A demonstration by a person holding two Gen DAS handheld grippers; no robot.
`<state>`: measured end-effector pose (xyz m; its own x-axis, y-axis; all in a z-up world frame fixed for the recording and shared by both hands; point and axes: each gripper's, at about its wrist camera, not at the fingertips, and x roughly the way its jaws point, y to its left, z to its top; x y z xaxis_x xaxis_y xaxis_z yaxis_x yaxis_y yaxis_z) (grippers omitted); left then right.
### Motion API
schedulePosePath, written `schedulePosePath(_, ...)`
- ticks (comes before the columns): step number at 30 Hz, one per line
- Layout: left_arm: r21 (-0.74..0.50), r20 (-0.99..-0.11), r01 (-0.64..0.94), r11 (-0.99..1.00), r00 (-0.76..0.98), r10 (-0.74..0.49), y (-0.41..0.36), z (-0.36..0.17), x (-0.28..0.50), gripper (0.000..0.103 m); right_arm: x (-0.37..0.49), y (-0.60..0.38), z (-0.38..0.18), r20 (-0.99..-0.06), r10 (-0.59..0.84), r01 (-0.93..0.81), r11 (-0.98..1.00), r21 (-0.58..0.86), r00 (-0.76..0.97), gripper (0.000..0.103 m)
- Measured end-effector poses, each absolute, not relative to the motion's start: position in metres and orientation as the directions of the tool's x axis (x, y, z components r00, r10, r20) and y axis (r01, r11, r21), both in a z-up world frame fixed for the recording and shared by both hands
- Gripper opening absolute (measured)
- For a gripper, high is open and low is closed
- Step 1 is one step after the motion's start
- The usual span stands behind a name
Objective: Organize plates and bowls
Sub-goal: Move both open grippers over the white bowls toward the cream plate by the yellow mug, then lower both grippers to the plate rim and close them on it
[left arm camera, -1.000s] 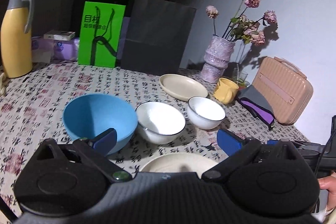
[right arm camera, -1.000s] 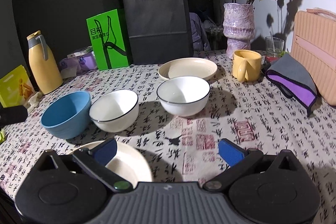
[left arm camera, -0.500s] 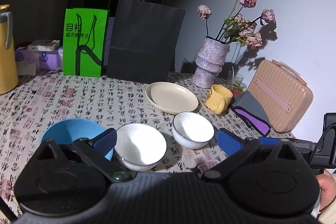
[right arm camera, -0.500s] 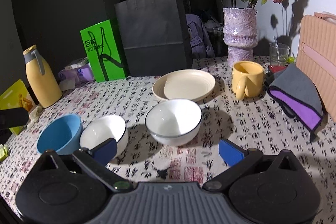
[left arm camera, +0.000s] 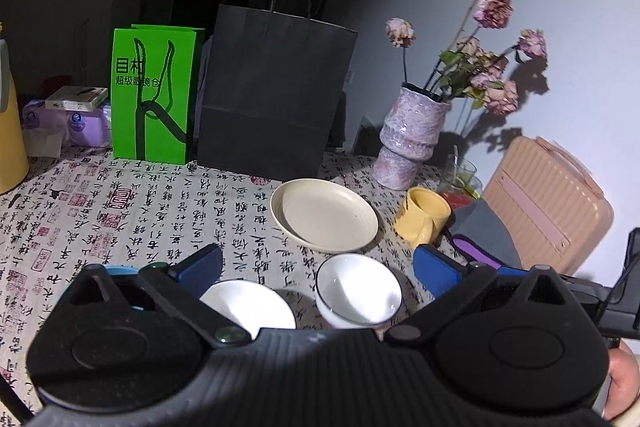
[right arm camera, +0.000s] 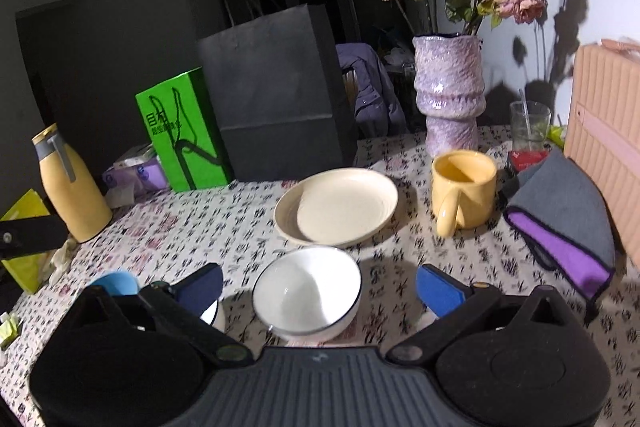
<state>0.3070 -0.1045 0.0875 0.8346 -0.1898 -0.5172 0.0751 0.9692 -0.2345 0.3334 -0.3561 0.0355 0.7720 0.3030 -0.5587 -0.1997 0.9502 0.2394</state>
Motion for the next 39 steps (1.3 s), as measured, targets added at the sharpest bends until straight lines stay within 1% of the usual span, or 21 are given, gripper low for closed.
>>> schedulePosePath(4, -0.246, -0.531, 0.049, 0.968, 0.829, -0.177, -0.11, 0.088, 0.326, 0.103, 0.348, -0.362, 0.045, -0.547, 0.318, -0.211, 0.945, 0.25, 0.774, 0.103)
schedulePosePath(7, -0.258, -0.541, 0.034, 0.966, 0.823, -0.173, -0.115, 0.087, 0.339, 0.103, 0.362, -0.365, 0.05, -0.548, 0.312, -0.217, 0.948, 0.232, 0.776, 0.103)
schedulePosePath(12, -0.272, -0.56, -0.006, 0.962, 0.814, -0.153, -0.123, 0.086, 0.363, 0.103, 0.392, -0.376, 0.059, -0.552, 0.391, -0.242, 0.914, 0.325, 0.736, 0.103)
schedulePosePath(14, -0.28, -0.571, -0.027, 0.96, 0.808, -0.144, -0.124, 0.084, 0.373, 0.103, 0.406, -0.378, 0.061, -0.559, 0.37, -0.226, 0.923, 0.311, 0.742, 0.103)
schedulePosePath(21, -0.296, -0.603, -0.125, 0.947, 0.794, -0.084, -0.126, 0.078, 0.414, 0.103, 0.458, -0.378, 0.048, -0.603, 0.379, -0.225, 0.921, 0.317, 0.702, 0.102)
schedulePosePath(23, -0.311, -0.614, -0.153, 0.938, 0.786, -0.075, -0.126, 0.075, 0.427, 0.103, 0.475, -0.377, 0.042, -0.618, 0.38, -0.222, 0.922, 0.318, 0.688, 0.097)
schedulePosePath(28, -0.302, -0.631, -0.213, 0.929, 0.775, -0.027, -0.13, 0.064, 0.458, 0.103, 0.513, -0.374, 0.023, -0.658, 0.371, -0.214, 0.927, 0.309, 0.655, 0.094)
schedulePosePath(30, -0.281, -0.64, -0.235, 0.93, 0.769, 0.001, -0.131, 0.058, 0.47, 0.103, 0.526, -0.371, 0.015, -0.67, 0.368, -0.218, 0.928, 0.301, 0.644, 0.092)
schedulePosePath(32, -0.266, -0.645, -0.272, 0.925, 0.763, 0.039, -0.131, 0.05, 0.482, 0.103, 0.538, -0.368, 0.006, -0.68, 0.373, -0.224, 0.927, 0.3, 0.631, 0.085)
schedulePosePath(34, -0.25, -0.657, -0.304, 0.919, 0.751, 0.069, -0.131, 0.042, 0.497, 0.103, 0.548, -0.364, -0.004, -0.692, 0.366, -0.227, 0.93, 0.288, 0.622, 0.083)
schedulePosePath(36, -0.219, -0.675, -0.328, 0.919, 0.731, 0.1, -0.133, 0.033, 0.512, 0.103, 0.559, -0.36, -0.015, -0.706, 0.345, -0.22, 0.939, 0.266, 0.619, 0.077)
schedulePosePath(38, -0.188, -0.692, -0.349, 0.918, 0.71, 0.128, -0.135, 0.024, 0.527, 0.103, 0.571, -0.356, -0.026, -0.72, 0.33, -0.216, 0.944, 0.25, 0.611, 0.067)
schedulePosePath(39, -0.174, -0.699, -0.355, 0.918, 0.702, 0.139, -0.136, 0.019, 0.533, 0.103, 0.576, -0.354, -0.032, -0.727, 0.323, -0.211, 0.946, 0.246, 0.606, 0.065)
